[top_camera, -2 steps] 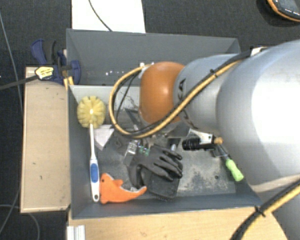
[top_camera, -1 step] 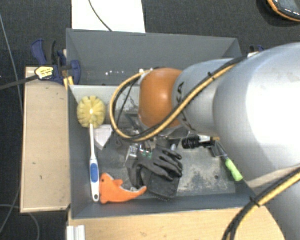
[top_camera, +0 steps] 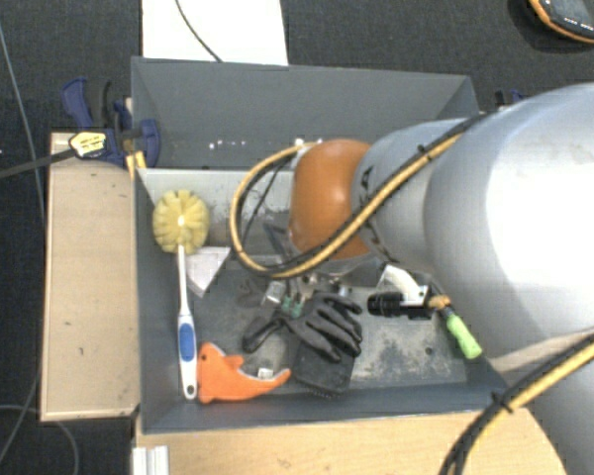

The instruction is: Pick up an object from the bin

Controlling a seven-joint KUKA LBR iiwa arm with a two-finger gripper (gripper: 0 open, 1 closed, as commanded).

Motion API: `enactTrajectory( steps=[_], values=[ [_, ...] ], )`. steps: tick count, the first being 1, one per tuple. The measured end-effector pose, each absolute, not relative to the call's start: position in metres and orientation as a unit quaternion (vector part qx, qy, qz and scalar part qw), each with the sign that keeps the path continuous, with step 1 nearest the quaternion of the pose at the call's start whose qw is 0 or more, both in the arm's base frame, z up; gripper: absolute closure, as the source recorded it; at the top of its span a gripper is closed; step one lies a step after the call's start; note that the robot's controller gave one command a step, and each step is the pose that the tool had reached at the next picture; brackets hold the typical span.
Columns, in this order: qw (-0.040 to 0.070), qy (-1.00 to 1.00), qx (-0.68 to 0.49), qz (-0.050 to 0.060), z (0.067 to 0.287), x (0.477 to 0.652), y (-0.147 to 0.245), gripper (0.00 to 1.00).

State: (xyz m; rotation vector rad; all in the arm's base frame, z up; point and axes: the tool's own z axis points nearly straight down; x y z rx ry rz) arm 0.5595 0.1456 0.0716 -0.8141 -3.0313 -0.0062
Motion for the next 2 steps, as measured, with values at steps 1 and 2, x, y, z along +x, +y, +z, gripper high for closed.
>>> enactTrajectory(
  steps=[1,2],
  values=[
    [0.001,-0.966,-0.259,-0.002,0.0716,0.5595,0.1456,1.00],
    [0.001,-0.966,-0.259,-0.002,0.0744,0.5590,0.1455,1.00]
  ],
)
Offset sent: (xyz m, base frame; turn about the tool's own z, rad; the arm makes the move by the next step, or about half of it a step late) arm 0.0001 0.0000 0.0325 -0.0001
